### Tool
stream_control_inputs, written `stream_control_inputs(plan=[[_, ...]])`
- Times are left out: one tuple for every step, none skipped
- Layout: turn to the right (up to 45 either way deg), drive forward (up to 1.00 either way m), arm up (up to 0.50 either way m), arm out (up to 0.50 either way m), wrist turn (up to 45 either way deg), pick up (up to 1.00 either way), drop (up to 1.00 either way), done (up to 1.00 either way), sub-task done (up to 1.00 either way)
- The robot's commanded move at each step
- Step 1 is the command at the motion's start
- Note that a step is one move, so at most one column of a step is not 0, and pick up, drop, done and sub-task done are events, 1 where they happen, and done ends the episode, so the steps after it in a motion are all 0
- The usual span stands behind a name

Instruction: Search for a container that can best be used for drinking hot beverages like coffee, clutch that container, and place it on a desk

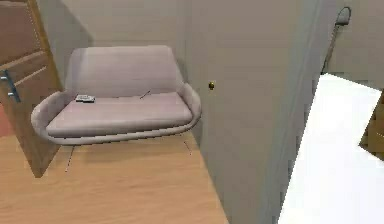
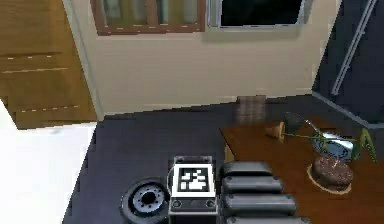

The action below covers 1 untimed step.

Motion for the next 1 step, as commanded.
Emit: stream_control_inputs(plan=[[-45.0,0.00,0.00,0.00,0.0,0.00,0.00,0.00,0.00]])
